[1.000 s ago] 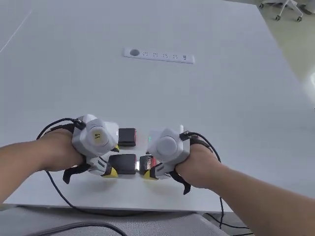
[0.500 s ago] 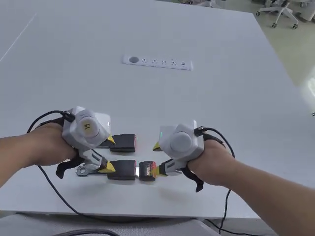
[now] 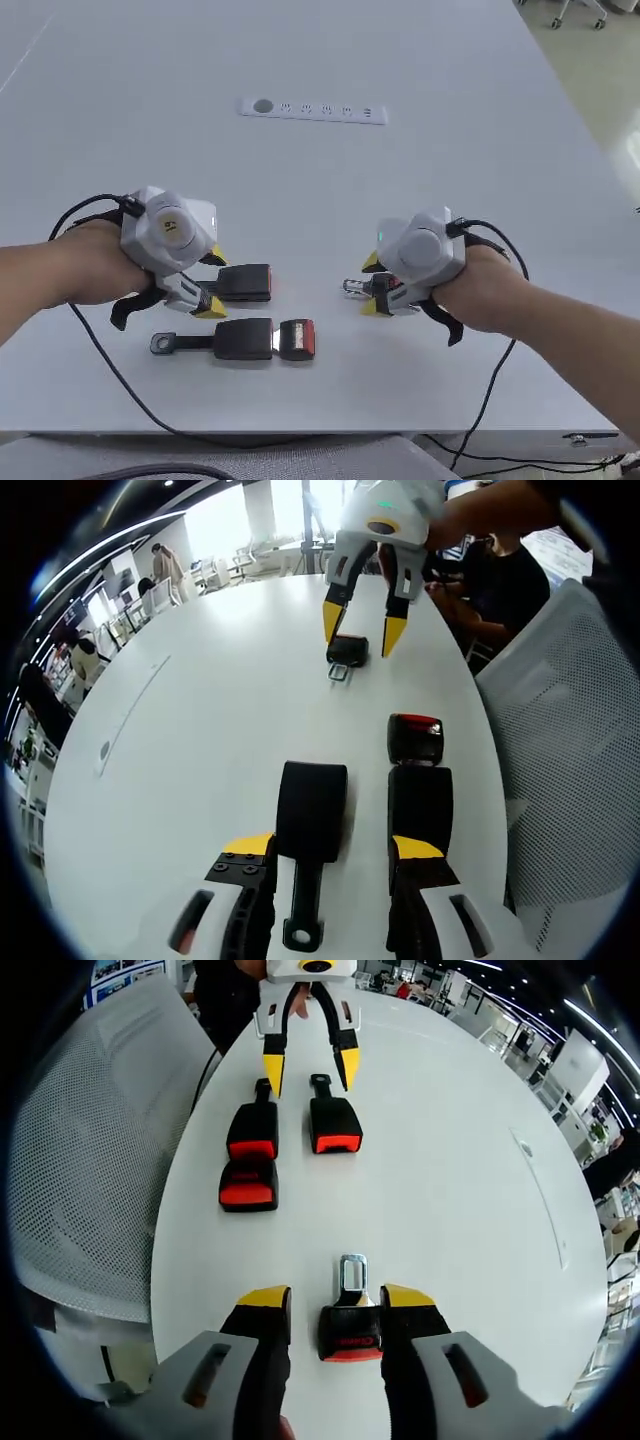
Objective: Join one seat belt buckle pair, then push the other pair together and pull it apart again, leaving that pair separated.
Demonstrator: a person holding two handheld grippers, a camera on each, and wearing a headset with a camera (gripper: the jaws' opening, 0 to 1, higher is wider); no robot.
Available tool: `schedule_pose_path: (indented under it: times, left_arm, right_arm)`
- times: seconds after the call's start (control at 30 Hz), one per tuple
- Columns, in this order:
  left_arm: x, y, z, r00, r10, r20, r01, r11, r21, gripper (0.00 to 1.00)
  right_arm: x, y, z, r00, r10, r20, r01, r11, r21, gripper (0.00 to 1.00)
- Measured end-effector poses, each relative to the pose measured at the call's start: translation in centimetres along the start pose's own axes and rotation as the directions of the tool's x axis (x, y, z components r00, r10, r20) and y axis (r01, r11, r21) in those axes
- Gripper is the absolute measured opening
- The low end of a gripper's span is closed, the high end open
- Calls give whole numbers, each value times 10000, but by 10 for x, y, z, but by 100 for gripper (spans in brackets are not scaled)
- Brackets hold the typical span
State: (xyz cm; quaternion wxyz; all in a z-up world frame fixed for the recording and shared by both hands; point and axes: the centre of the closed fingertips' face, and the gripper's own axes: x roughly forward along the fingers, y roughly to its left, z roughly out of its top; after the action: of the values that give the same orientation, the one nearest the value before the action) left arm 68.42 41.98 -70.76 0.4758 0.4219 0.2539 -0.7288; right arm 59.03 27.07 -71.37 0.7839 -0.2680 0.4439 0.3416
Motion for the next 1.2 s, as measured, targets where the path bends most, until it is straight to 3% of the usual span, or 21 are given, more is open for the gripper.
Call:
schedule_pose_path:
  times: [0.2,0.53,0.9,1.2]
  left_arm:
    - [10,8,0,9998,-129,-129,130,9998,119,45]
    - [23,6,-10,9978,-466,-481,492,9973,542,44]
    - [31,9,-9,9964,-636,-556,674,9954,687,42]
    - [34,12,-6,9958,-767,-491,799,9946,669,36]
  right_arm:
    - [0,-9,-20,9995,9,-309,-10,10000,-37,34]
    - [10,-9,-38,9974,327,-649,-338,9993,-157,34]
    - [15,-9,-42,9967,533,-609,-526,9985,136,33]
    - [17,-10,-40,9954,793,-542,-800,9967,-108,33]
